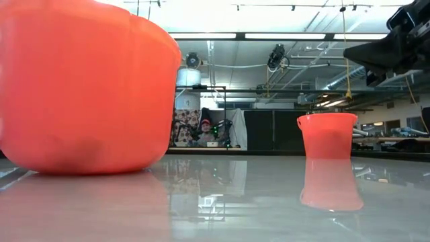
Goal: Sort candy by brand, put in halloween buckets
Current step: Return to Home Position
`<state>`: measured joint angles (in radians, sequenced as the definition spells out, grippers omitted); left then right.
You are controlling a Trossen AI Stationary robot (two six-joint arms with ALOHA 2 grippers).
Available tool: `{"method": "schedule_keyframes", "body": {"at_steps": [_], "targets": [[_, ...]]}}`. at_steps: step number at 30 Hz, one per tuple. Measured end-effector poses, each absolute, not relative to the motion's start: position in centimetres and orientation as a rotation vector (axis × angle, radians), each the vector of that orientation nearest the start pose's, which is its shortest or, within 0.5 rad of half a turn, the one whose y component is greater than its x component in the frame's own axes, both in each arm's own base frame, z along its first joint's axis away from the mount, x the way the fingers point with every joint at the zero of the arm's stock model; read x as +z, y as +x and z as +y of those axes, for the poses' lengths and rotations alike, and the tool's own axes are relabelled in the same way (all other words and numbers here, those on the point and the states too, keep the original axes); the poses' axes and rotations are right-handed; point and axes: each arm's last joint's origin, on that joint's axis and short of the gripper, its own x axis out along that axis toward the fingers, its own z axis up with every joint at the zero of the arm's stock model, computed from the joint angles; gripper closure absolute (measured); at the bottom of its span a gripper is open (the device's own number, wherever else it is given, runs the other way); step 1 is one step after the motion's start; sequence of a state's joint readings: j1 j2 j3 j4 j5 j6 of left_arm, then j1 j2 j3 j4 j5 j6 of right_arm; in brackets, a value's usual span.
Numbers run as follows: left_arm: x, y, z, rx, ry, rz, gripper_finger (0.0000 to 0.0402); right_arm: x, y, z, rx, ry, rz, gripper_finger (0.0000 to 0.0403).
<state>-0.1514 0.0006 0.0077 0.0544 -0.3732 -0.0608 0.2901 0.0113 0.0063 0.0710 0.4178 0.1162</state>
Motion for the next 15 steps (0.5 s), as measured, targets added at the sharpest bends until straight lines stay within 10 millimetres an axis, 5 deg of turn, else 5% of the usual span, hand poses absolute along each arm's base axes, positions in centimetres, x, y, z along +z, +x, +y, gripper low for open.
{"method": "schedule_keyframes", "body": {"at_steps": [15], "targets": [[17.2,9.6,-0.5,0.193,-0.045,-0.066,0.0392,16.0,10.5,0.7,-0.228,0.09,0.059,0.0392]]}}
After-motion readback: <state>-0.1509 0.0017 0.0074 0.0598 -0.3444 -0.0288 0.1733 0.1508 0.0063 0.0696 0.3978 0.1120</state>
